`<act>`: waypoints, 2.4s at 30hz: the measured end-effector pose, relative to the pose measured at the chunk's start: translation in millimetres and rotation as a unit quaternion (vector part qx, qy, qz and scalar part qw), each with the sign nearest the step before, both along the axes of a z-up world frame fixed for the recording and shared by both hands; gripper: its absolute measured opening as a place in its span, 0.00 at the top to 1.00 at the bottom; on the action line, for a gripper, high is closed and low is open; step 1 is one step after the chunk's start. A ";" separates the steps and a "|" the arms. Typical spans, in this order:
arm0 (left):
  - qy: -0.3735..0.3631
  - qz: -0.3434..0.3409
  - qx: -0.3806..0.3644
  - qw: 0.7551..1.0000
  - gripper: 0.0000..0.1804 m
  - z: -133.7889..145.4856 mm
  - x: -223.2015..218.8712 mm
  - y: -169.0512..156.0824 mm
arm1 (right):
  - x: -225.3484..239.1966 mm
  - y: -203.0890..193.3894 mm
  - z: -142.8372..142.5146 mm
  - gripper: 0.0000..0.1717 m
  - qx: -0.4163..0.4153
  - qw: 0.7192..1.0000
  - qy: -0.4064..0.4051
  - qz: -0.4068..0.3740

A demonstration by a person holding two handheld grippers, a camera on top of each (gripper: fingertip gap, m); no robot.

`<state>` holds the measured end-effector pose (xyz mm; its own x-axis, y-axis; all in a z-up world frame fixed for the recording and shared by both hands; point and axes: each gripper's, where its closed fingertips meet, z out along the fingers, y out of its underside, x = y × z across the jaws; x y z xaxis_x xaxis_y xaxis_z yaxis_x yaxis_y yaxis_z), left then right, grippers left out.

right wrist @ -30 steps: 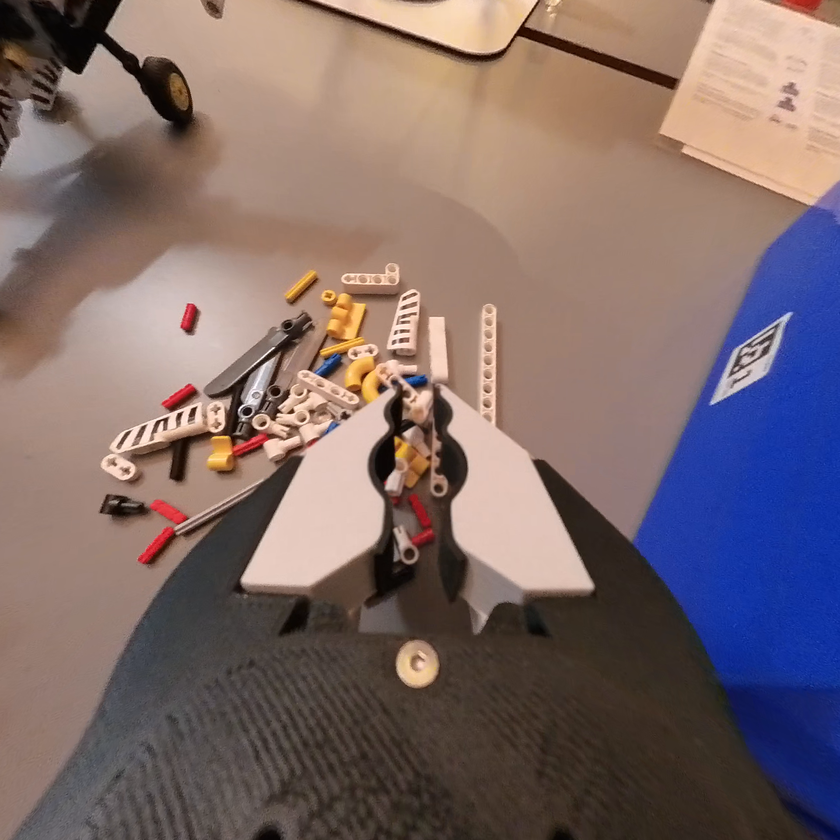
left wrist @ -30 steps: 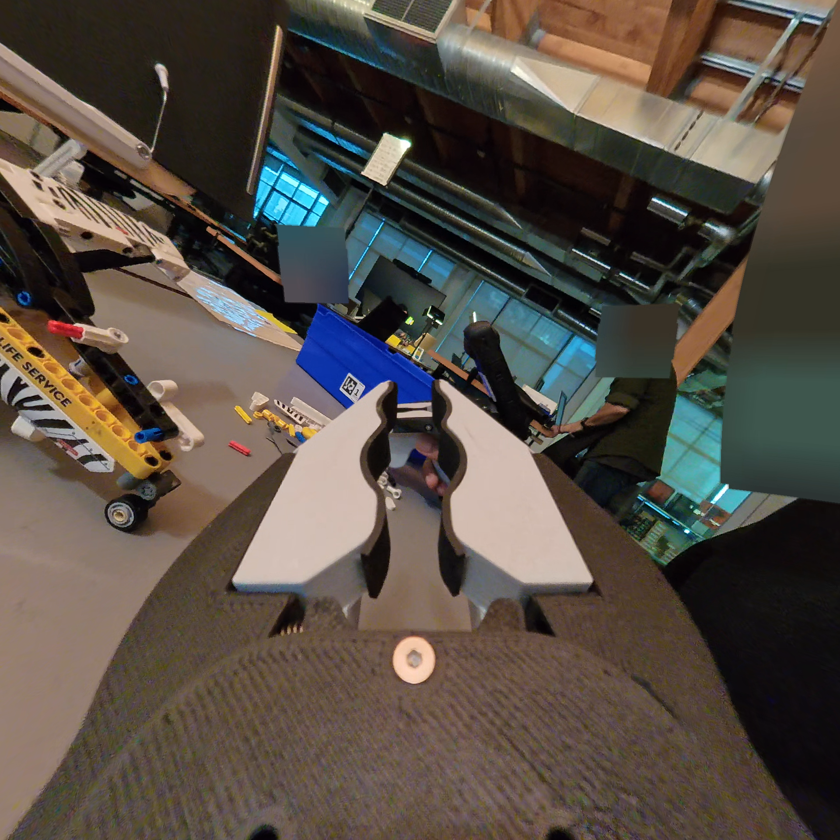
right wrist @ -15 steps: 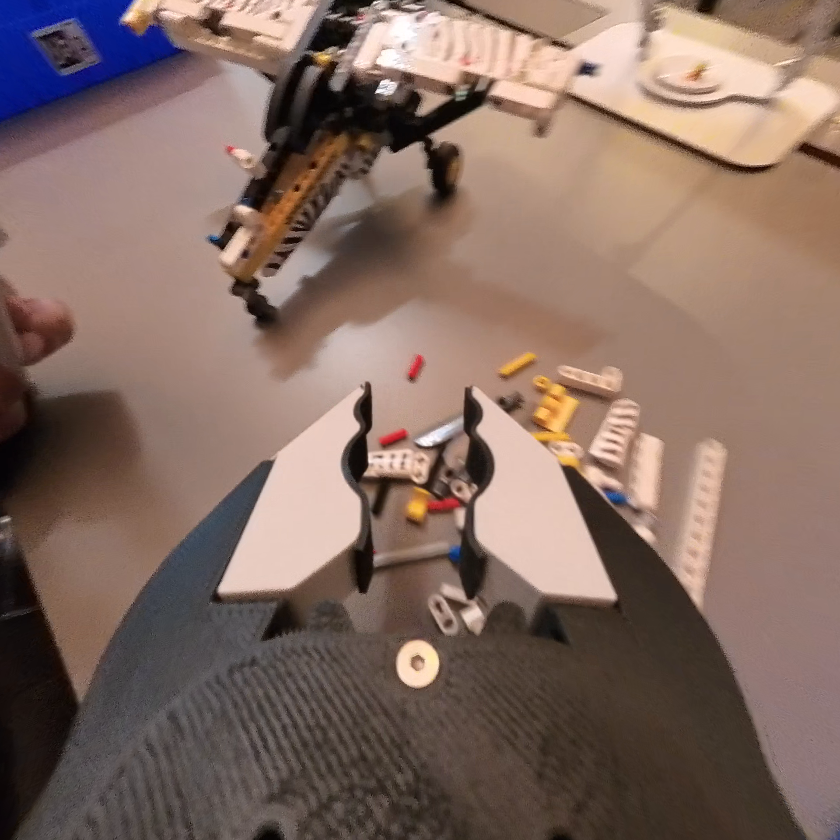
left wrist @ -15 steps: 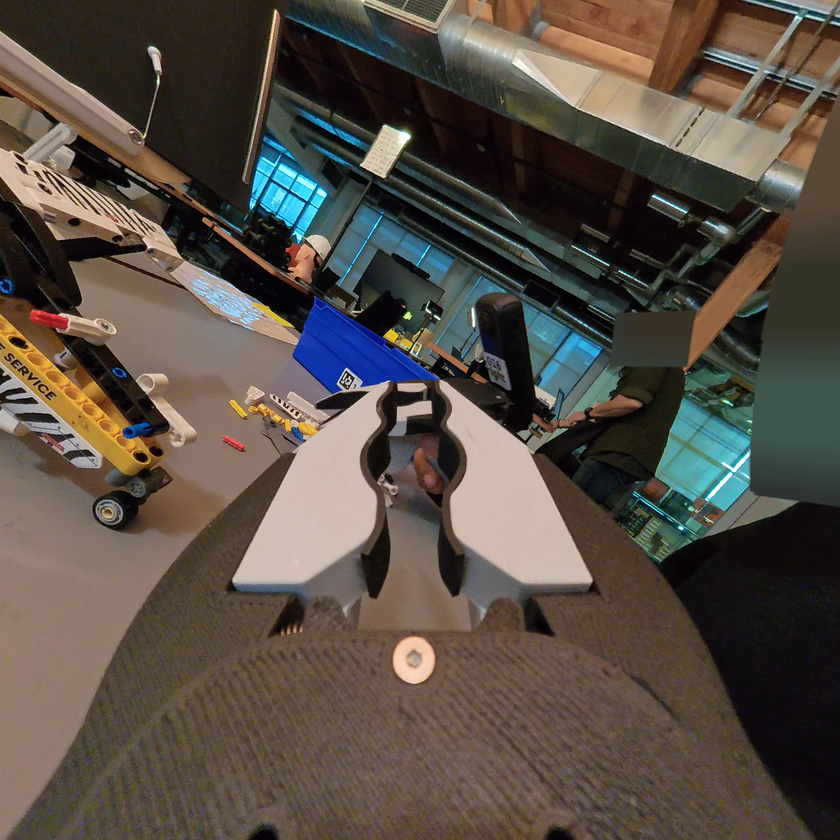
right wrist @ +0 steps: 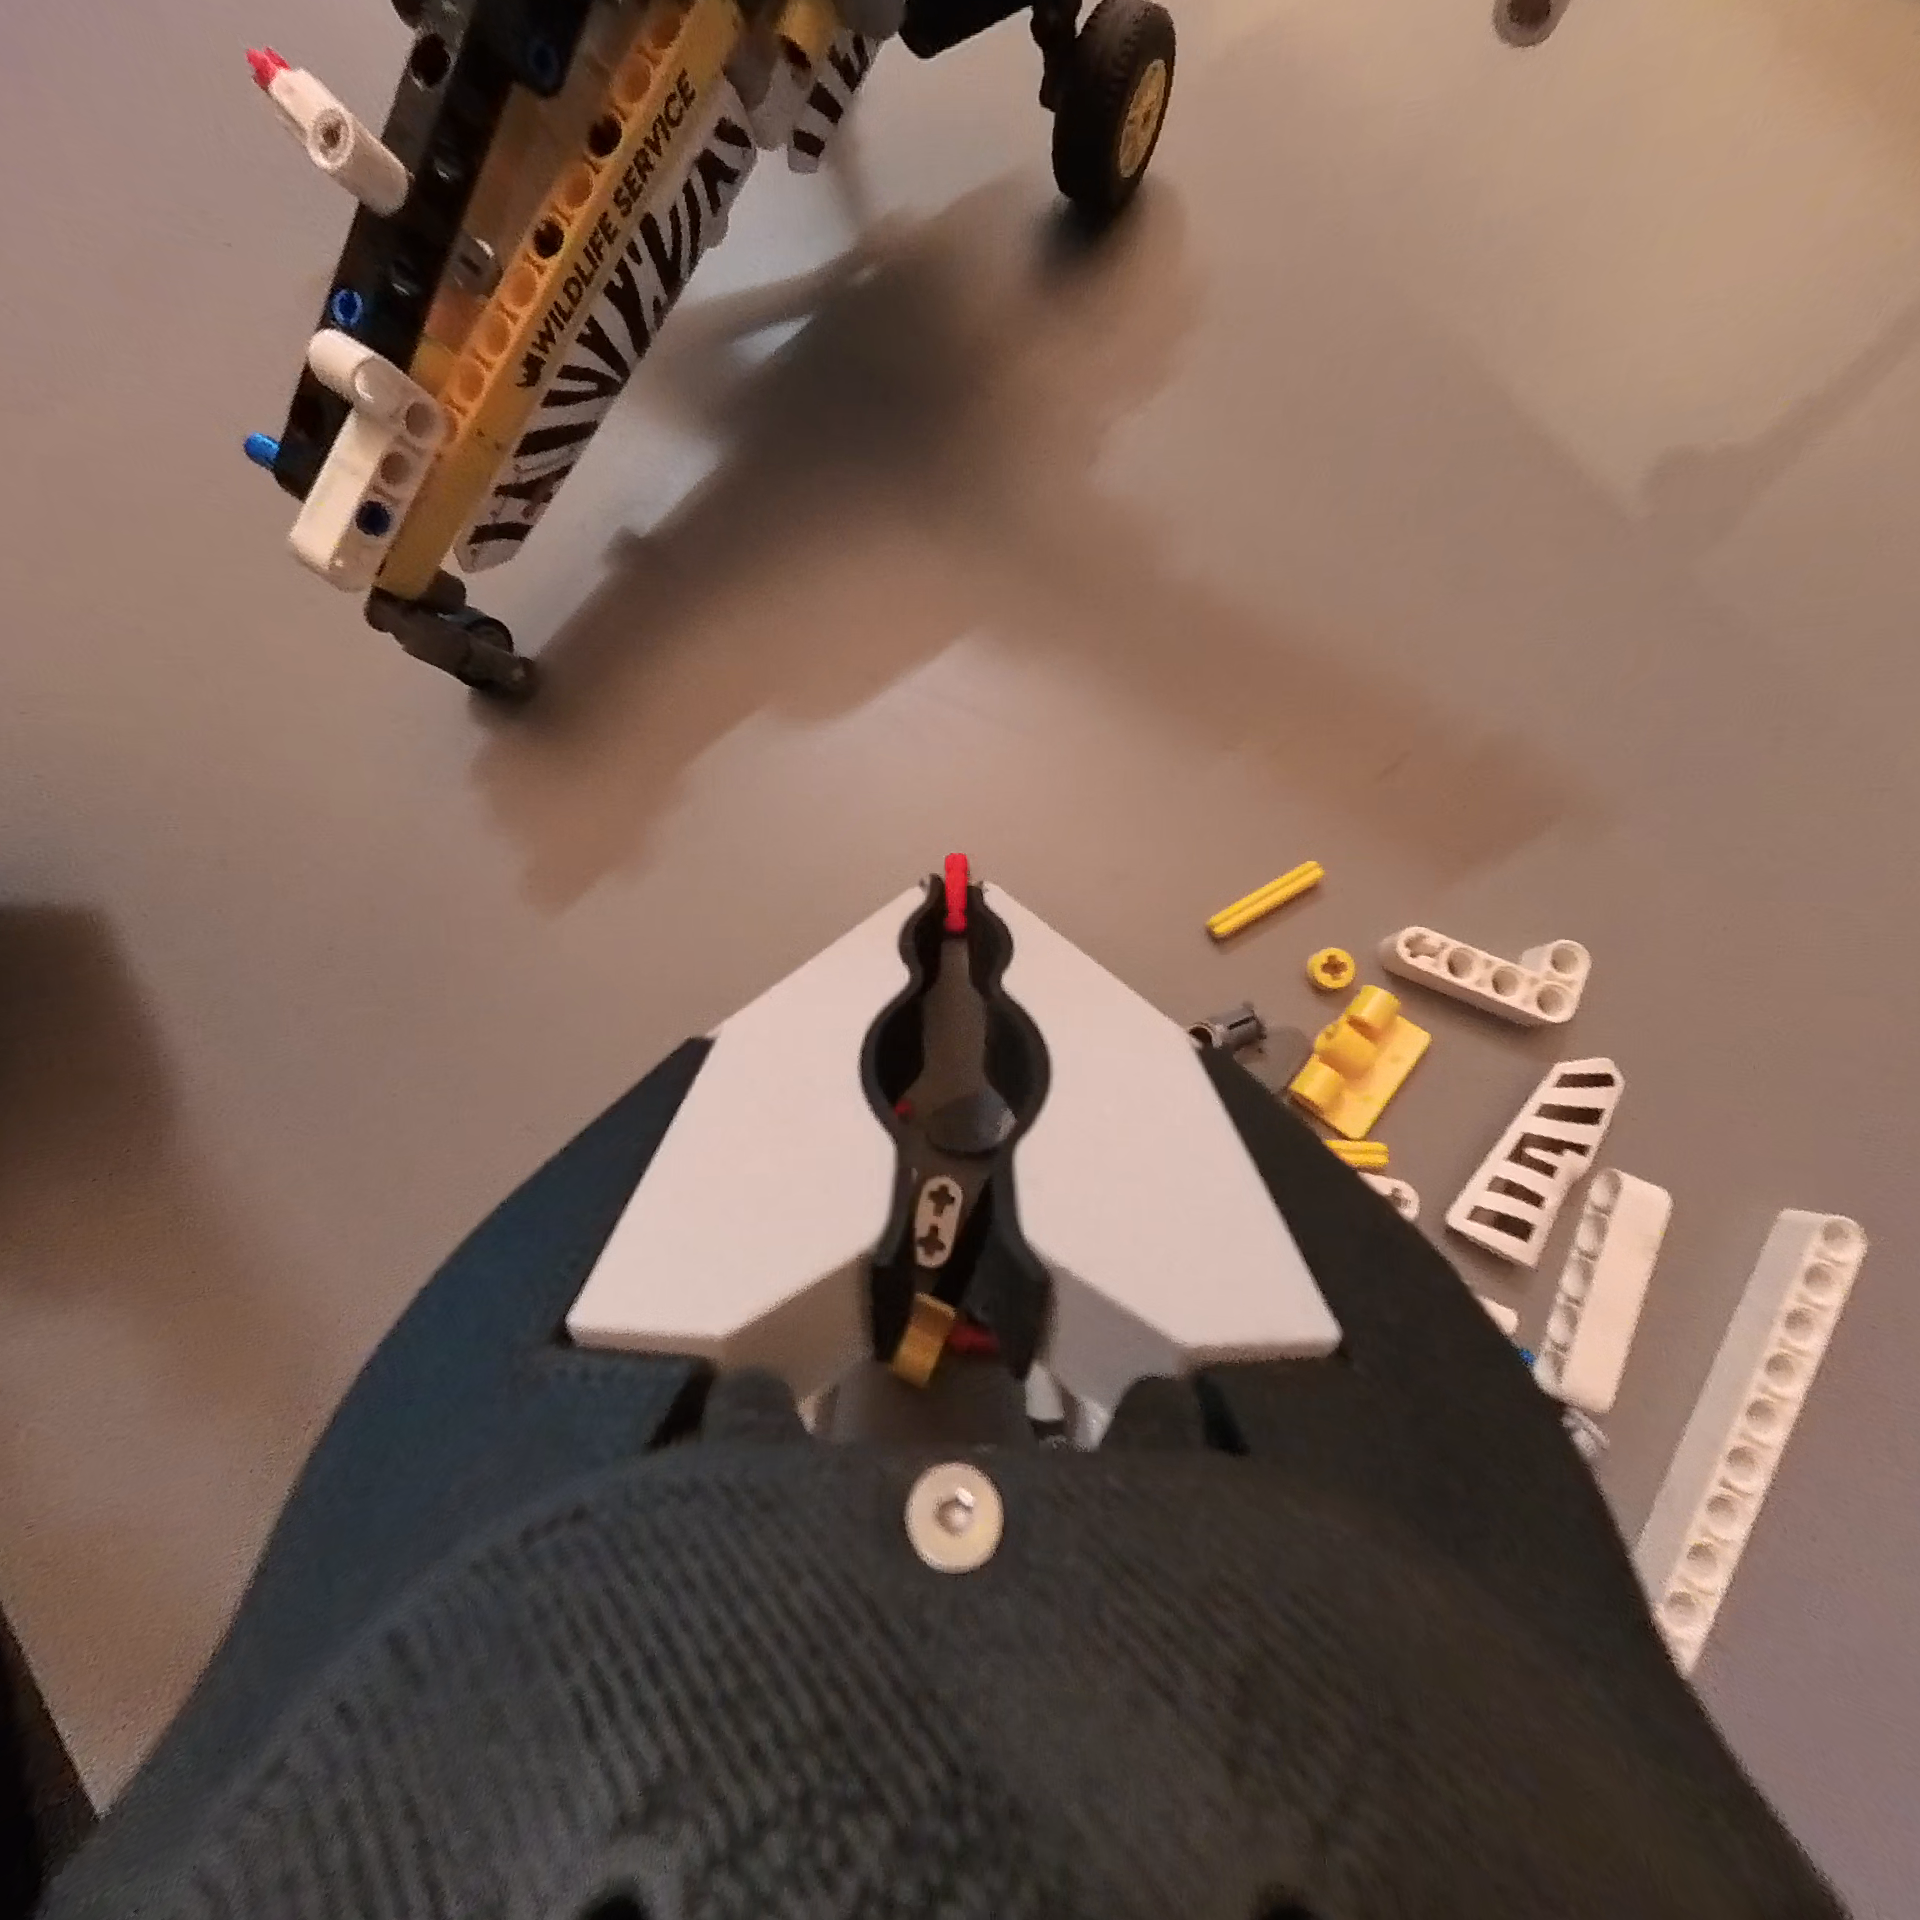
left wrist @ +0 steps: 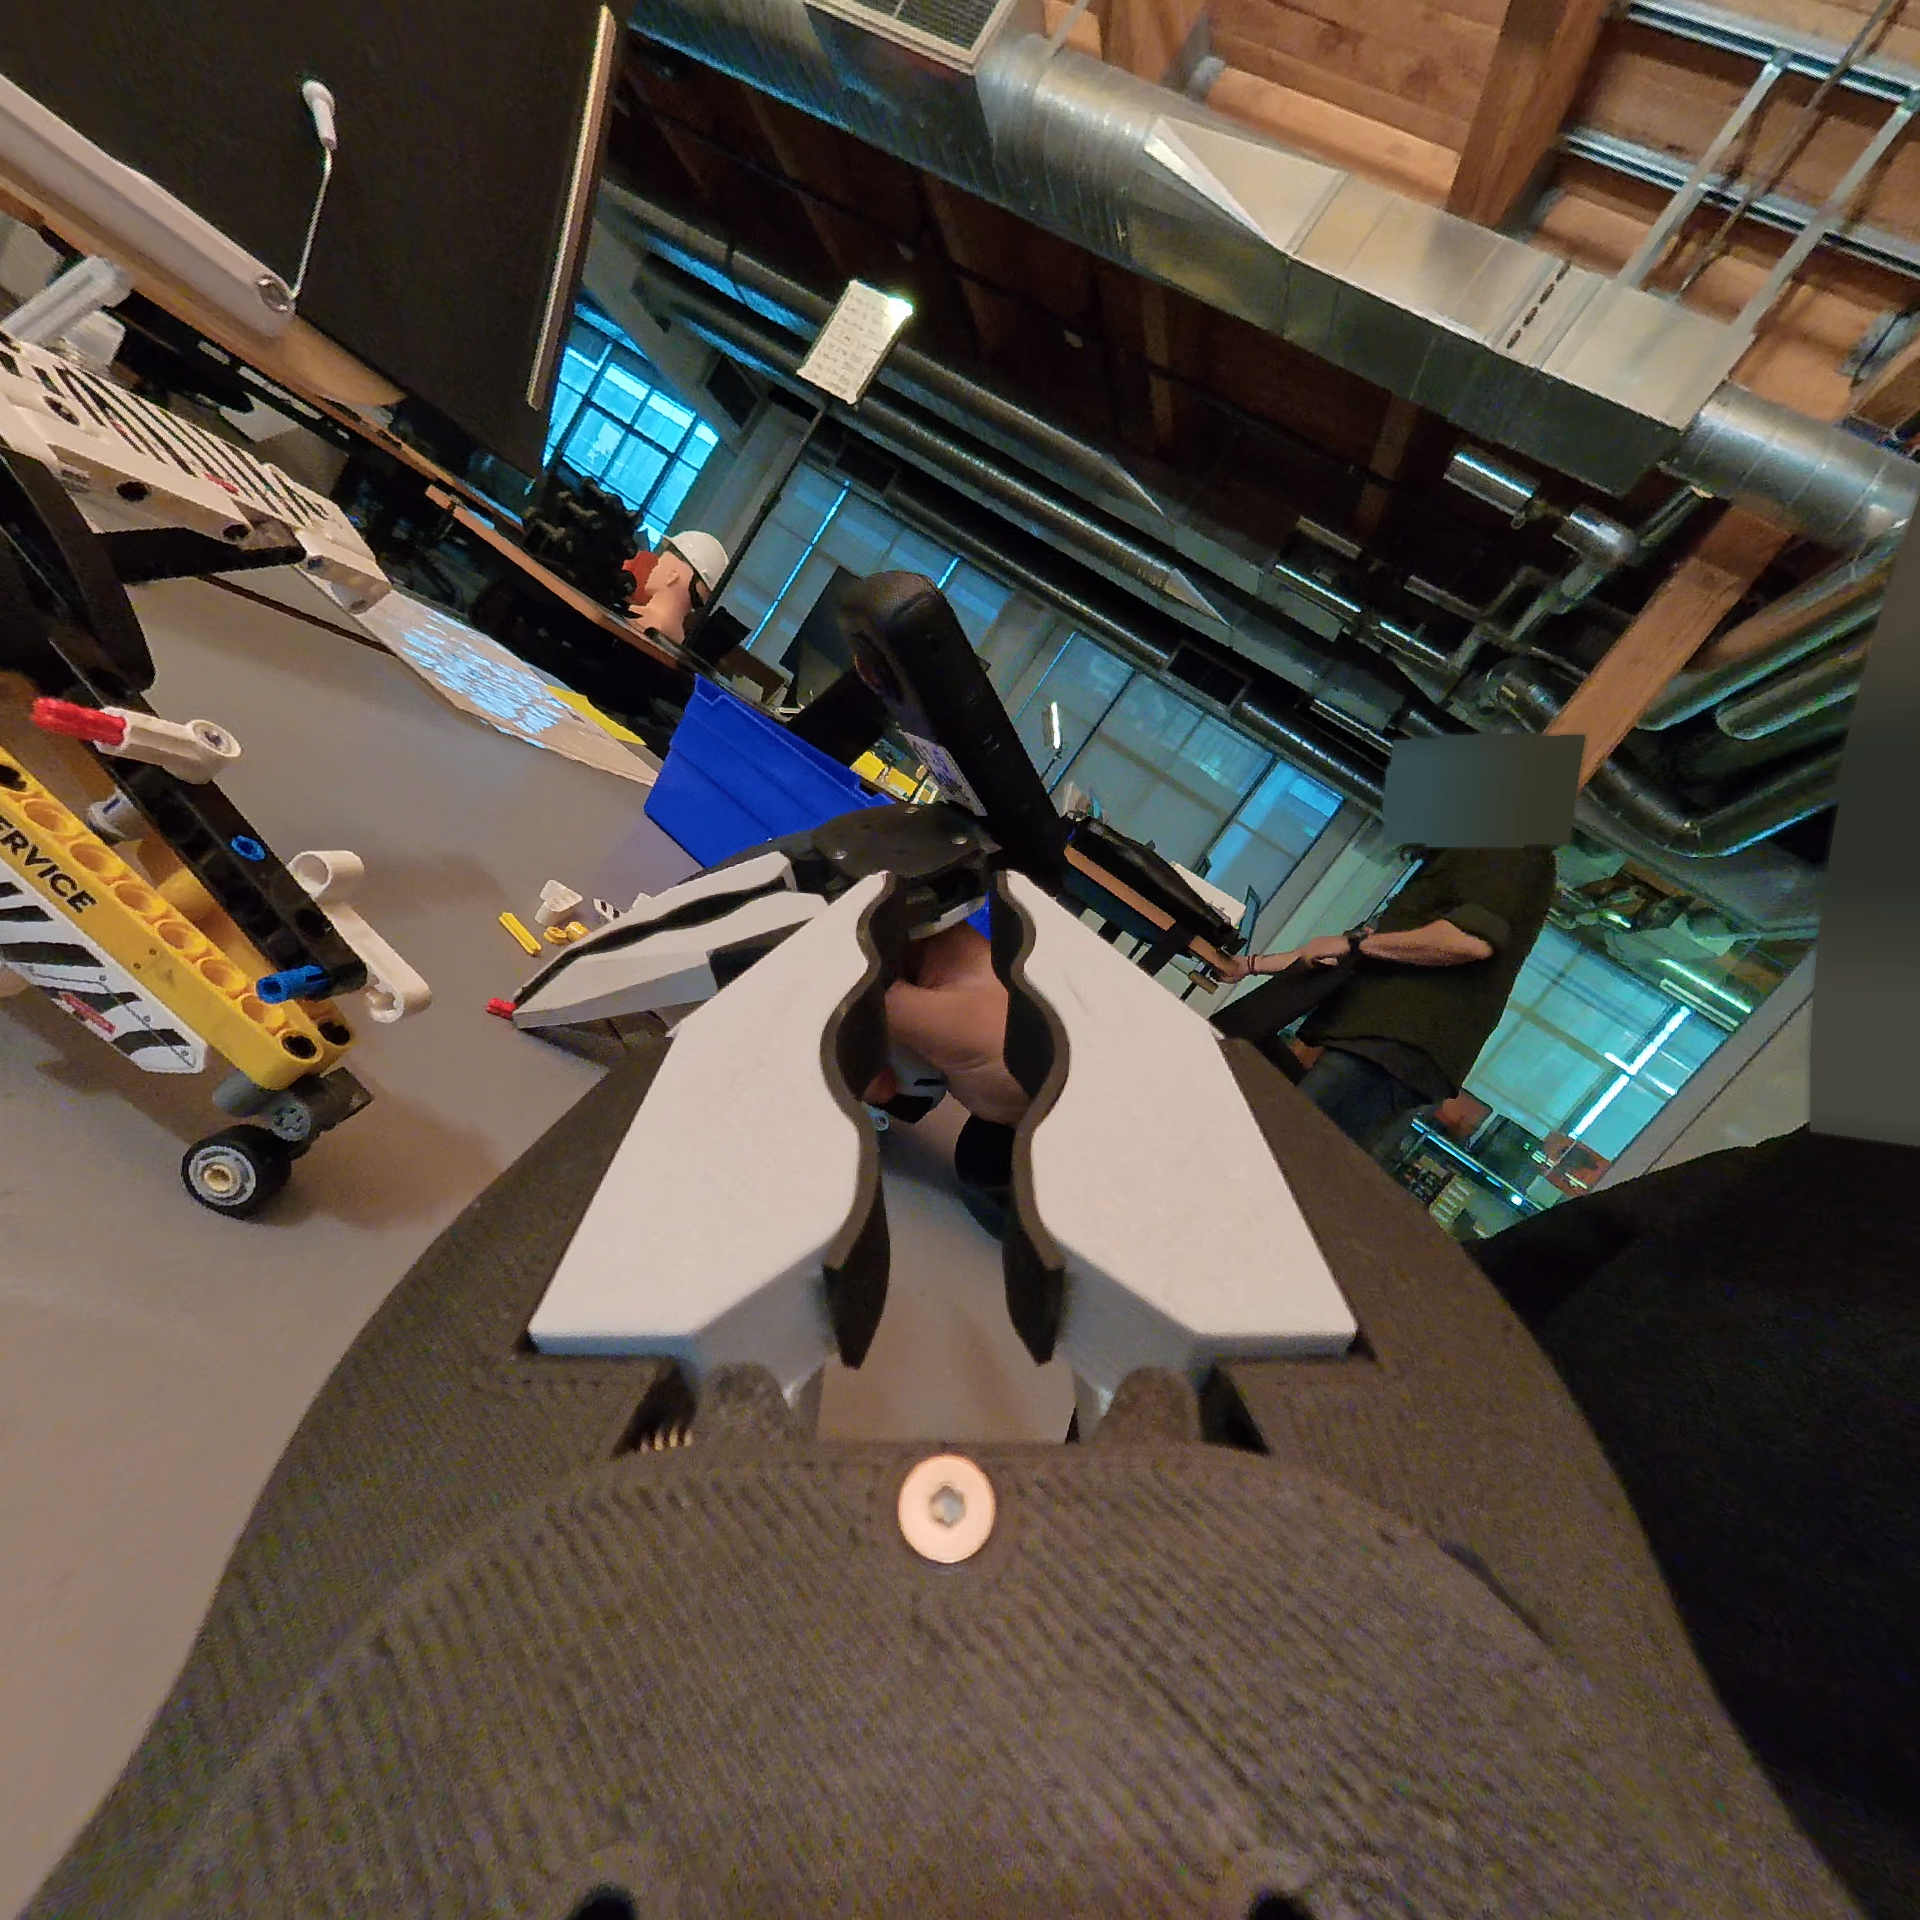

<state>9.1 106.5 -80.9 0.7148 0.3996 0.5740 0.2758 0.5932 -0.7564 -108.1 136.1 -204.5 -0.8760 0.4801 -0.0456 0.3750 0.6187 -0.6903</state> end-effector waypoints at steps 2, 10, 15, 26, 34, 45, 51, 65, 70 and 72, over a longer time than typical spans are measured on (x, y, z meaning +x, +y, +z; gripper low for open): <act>0.000 0.001 0.000 1.000 0.93 0.0 0.0 -0.1 | -2.1 3.8 -0.1 0.99 0.006 1.000 0.004 -0.008; -0.001 0.001 0.004 1.000 0.93 0.1 -0.3 -0.8 | -16.9 13.1 25.5 0.88 -0.017 0.995 0.083 -0.045; -0.011 0.020 0.008 1.000 0.92 -1.0 -5.0 -7.6 | 14.2 -24.9 75.2 0.87 -0.141 0.983 0.107 0.042; -0.051 0.164 -0.101 0.980 0.91 -2.1 -75.7 -101.7 | 21.5 -92.6 136.0 0.85 -0.275 0.941 0.096 0.172; -0.065 0.098 -0.122 0.986 0.90 -24.0 -83.0 -83.9 | 26.5 -95.7 83.4 0.90 -0.172 0.950 0.171 0.197; -0.104 0.080 -0.061 0.989 0.90 -29.2 -84.8 -90.9 | 28.5 -109.6 72.6 0.91 -0.144 0.946 0.207 0.205; -0.120 0.058 -0.062 0.989 0.89 -33.4 -82.3 -82.6 | 27.6 -111.5 67.0 0.93 -0.141 0.946 0.205 0.208; -0.185 0.016 -0.092 0.978 0.88 -52.6 -69.7 -65.9 | 31.7 -109.1 71.1 0.97 -0.169 0.942 0.194 0.214; -0.206 0.006 -0.109 0.972 0.89 -58.7 -62.4 -58.0 | 39.9 -109.3 73.1 0.97 -0.180 0.941 0.179 0.225; -0.217 0.001 -0.105 0.971 0.91 -60.2 -62.0 -58.1 | 41.0 -109.1 72.0 0.97 -0.178 0.940 0.180 0.229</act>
